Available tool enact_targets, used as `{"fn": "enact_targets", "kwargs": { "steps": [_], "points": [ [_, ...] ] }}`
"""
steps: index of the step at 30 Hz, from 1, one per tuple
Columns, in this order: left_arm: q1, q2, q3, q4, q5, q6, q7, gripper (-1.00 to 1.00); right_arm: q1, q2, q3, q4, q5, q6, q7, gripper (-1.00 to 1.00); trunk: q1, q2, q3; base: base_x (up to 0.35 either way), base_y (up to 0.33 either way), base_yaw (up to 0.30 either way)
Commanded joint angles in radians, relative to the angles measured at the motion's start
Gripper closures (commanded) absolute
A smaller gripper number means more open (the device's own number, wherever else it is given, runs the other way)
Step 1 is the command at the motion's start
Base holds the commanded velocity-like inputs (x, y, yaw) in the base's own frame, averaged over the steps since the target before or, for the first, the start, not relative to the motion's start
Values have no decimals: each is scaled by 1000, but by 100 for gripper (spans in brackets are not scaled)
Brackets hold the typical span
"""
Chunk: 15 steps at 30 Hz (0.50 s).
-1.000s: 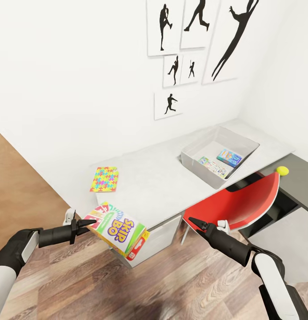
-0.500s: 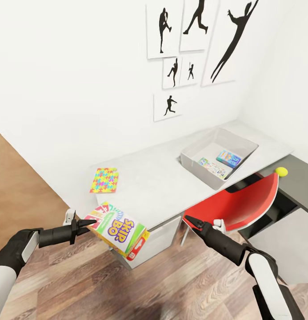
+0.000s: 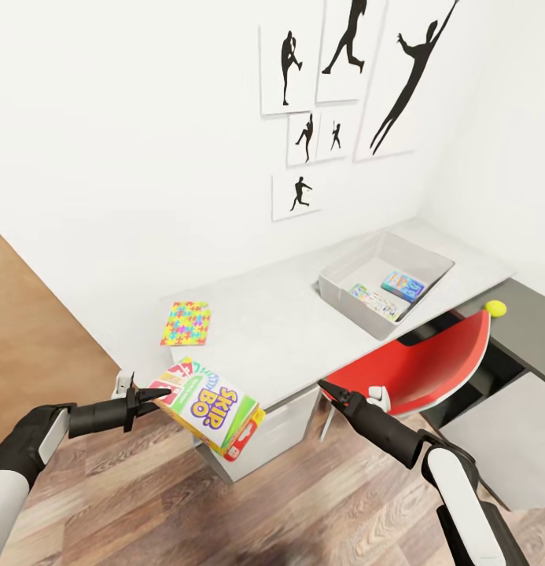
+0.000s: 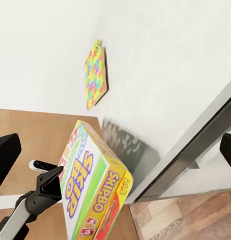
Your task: Put all the toys in the child's room - the three board games (two on the bed and one on the table), the two jigsaw puzzles on the table, and the tennis ball on the table - inside the toy box on the table in the child's room.
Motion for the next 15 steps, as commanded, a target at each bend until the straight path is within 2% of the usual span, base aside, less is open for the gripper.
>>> {"fn": "enact_targets", "kwargs": {
  "steps": [1, 15],
  "points": [
    [0, 0, 1, 0, -1, 5, -3, 100, -1, 0, -1, -1, 5, 5, 6, -100, 1, -2, 0, 0, 0, 0],
    [0, -1, 0, 0, -3, 3, -2, 100, -1, 1, -1, 1, 5, 5, 6, -100, 1, -2, 23, 0, 0, 0]
  ]
}}
